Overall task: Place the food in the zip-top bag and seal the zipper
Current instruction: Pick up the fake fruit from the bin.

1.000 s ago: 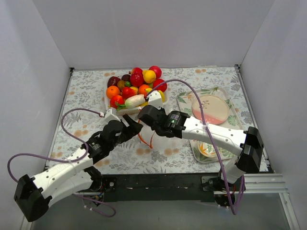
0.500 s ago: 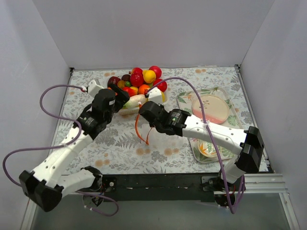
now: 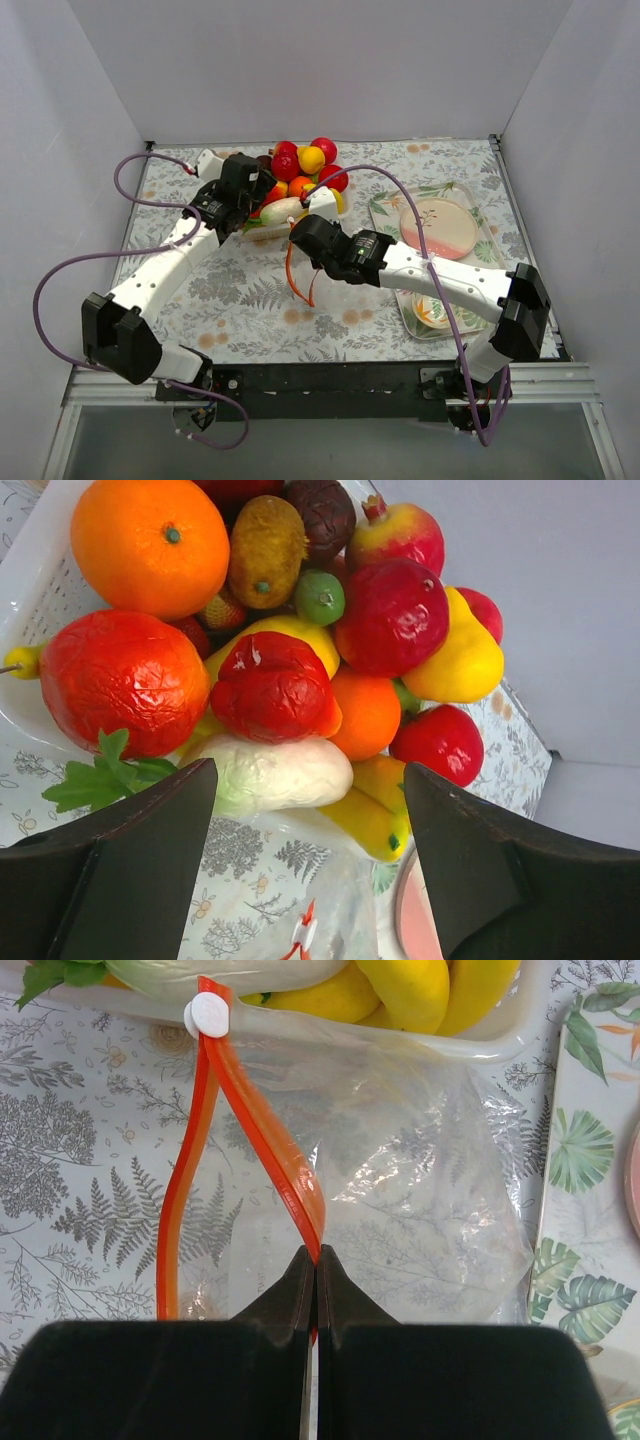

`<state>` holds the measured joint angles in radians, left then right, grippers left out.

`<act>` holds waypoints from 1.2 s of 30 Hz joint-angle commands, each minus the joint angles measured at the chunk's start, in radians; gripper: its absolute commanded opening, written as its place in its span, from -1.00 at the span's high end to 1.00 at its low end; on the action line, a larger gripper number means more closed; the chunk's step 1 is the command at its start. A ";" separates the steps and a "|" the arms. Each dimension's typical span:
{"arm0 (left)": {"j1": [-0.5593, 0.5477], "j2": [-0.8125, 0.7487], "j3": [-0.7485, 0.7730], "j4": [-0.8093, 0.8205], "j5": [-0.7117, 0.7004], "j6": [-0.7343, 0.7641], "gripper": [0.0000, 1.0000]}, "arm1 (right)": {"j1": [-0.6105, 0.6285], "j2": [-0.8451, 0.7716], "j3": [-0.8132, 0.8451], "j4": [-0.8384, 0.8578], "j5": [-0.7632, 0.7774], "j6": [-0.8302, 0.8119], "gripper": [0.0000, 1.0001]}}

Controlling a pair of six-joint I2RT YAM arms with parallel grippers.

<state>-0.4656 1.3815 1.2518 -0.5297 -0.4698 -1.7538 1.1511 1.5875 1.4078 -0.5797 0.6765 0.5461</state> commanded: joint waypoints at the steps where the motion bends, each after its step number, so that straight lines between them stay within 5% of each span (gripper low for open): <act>1: 0.016 0.027 0.035 -0.020 -0.018 -0.084 -0.50 | -0.004 -0.034 -0.003 0.029 0.009 0.012 0.97; 28: 0.035 0.221 0.115 0.010 -0.024 -0.156 -0.44 | -0.004 -0.073 -0.036 0.026 -0.006 0.029 0.97; 36: 0.042 0.218 0.121 0.045 -0.026 -0.121 0.02 | -0.004 -0.072 -0.036 0.026 -0.003 0.029 0.97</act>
<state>-0.4332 1.6161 1.3346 -0.5053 -0.4652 -1.8973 1.1511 1.5486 1.3762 -0.5751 0.6582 0.5655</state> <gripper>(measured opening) 0.567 0.031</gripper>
